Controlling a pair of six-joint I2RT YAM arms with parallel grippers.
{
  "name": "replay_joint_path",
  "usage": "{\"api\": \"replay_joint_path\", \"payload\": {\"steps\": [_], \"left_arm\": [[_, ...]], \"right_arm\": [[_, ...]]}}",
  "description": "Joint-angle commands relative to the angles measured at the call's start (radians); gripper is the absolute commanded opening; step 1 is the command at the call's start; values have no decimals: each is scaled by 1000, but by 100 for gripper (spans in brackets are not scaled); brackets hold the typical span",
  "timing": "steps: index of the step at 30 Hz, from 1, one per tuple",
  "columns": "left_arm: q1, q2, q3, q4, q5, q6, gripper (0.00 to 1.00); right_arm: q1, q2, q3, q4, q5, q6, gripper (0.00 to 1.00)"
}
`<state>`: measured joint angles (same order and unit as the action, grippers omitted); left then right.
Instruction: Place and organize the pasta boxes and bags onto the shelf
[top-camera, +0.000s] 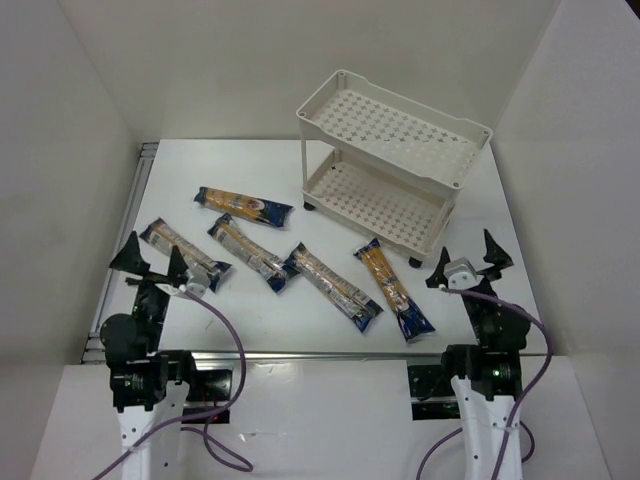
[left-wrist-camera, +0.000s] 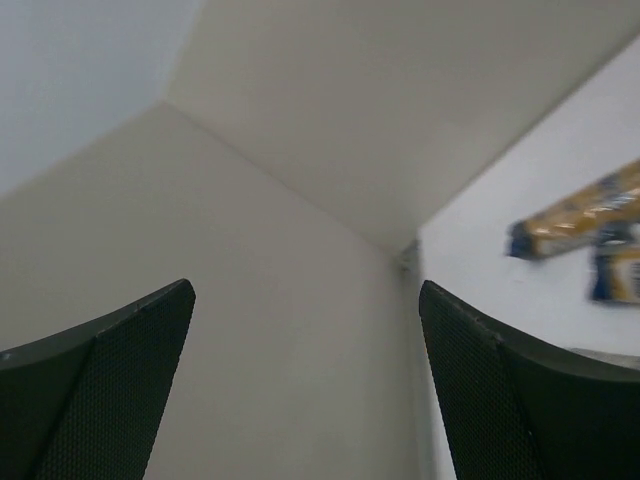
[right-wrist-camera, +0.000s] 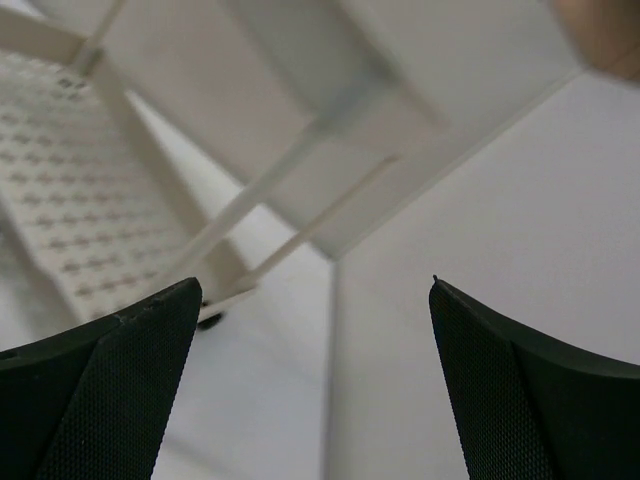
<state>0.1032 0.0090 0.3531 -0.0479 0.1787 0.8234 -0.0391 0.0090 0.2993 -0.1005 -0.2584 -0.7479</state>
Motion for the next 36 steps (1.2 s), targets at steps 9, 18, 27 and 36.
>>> {"api": "replay_joint_path", "payload": {"steps": [9,18,27,36], "left_arm": [[4,285,446,-180,-361,-131,100],[-7,622,684,-532,-280,-572,100],[121,669,609,-506,-69,-717,100],[306,772,589,-461,50,-791,100]], "right_arm": [[-70,592,968,-459,122,189,99],[-70,1110,1673,-938,-368,481,99],[-70,1492,2205,-828,-369,562,98],[881,1667,1996,-588,597,159,100]]}}
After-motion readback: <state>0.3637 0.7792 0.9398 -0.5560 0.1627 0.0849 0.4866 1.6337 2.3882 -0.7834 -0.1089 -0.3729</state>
